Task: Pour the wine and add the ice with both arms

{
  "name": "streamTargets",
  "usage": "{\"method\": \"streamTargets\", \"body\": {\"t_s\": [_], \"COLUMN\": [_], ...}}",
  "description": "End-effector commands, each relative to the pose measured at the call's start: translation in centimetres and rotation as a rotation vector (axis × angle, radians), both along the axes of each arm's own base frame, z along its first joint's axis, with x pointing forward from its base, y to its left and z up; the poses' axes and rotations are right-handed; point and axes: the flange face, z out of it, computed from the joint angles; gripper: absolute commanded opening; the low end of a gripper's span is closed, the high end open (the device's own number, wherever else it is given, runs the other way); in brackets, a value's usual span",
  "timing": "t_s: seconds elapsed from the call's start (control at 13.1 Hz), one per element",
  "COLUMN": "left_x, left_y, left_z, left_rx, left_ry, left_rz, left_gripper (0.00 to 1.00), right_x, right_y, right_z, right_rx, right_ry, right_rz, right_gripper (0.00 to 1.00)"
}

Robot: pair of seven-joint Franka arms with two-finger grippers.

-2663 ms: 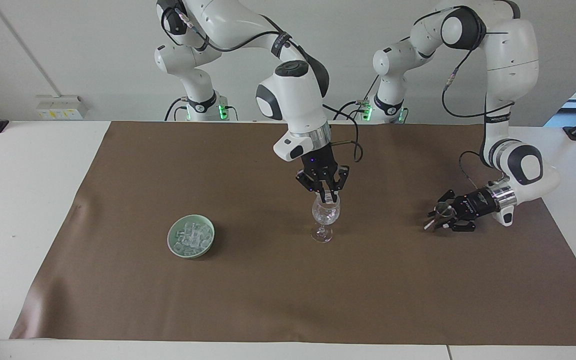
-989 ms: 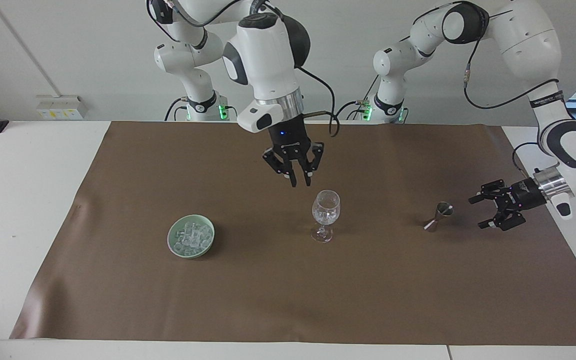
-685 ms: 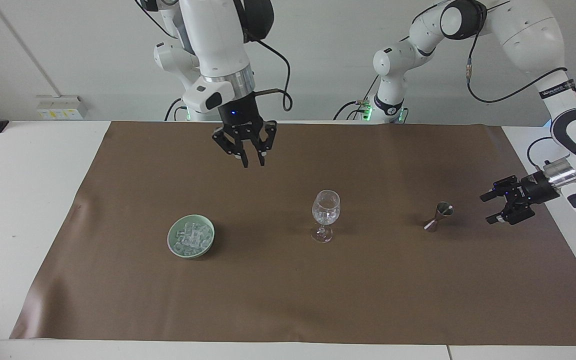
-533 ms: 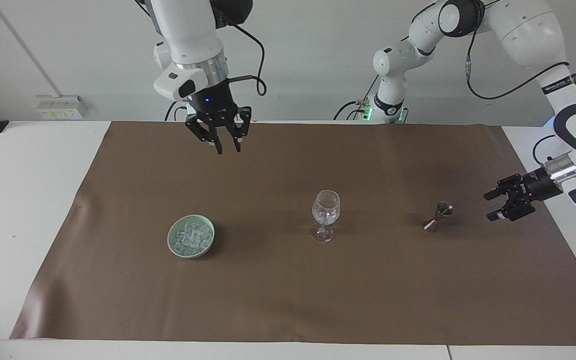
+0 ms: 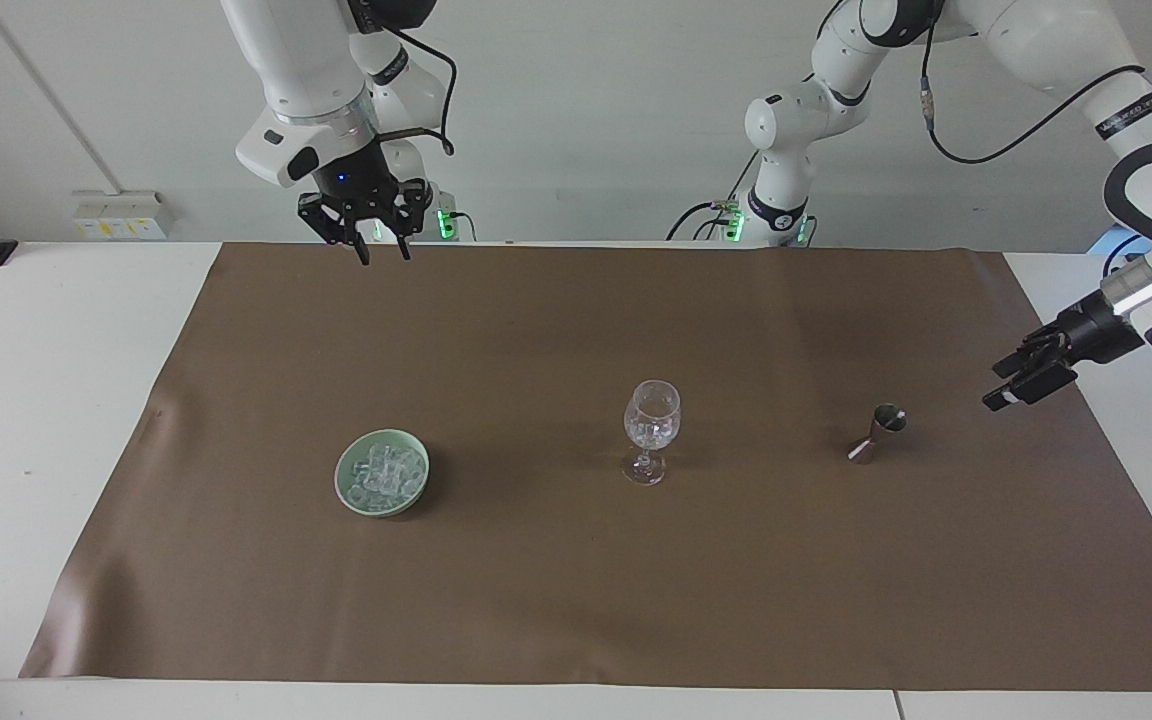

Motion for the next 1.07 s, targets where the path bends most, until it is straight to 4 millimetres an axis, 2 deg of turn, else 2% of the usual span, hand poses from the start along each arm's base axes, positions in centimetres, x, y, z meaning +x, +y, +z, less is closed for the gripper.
{"method": "streamTargets", "body": {"t_s": [0.0, 0.15, 0.23, 0.38, 0.46, 0.53, 0.68, 0.91, 0.99], "left_x": [-1.1, -1.6, -1.7, -2.1, -2.5, -2.6, -3.1, -3.5, -3.5], "left_y": [-1.8, -2.9, -3.5, -5.5, -7.7, -8.9, -10.0, -10.1, -11.4], "left_z": [2.6, 3.5, 4.3, 5.8, 6.6, 6.6, 7.3, 7.6, 7.6], "left_rx": [0.060, 0.103, 0.114, 0.148, 0.202, 0.225, 0.277, 0.307, 0.323], "left_ry": [-0.017, -0.013, -0.023, -0.045, -0.047, -0.046, -0.067, -0.111, -0.121], "left_rz": [-0.060, -0.102, -0.113, -0.151, -0.204, -0.231, -0.316, -0.538, -0.603], "left_gripper": [1.00, 1.00, 1.00, 1.00, 1.00, 1.00, 1.00, 1.00, 1.00], "right_x": [-0.9, -0.8, -0.7, -0.5, -0.2, -0.2, -0.2, -0.1, -0.1], "right_y": [-4.7, -7.8, -8.5, -8.5, -8.2, -8.1, -8.2, -8.7, -9.5], "right_z": [-0.8, -0.9, -1.0, -0.9, -0.9, -0.8, -0.7, -0.8, -0.8], "right_rx": [0.003, 0.009, 0.010, 0.010, 0.012, 0.014, 0.022, 0.009, 0.004], "right_ry": [0.029, 0.041, 0.042, 0.038, 0.025, 0.024, 0.022, 0.022, 0.021], "right_rz": [0.017, 0.033, 0.033, 0.028, 0.031, 0.028, 0.029, 0.017, 0.003], "right_gripper": [0.52, 0.54, 0.56, 0.62, 0.83, 1.00, 1.00, 1.00, 1.00]}}
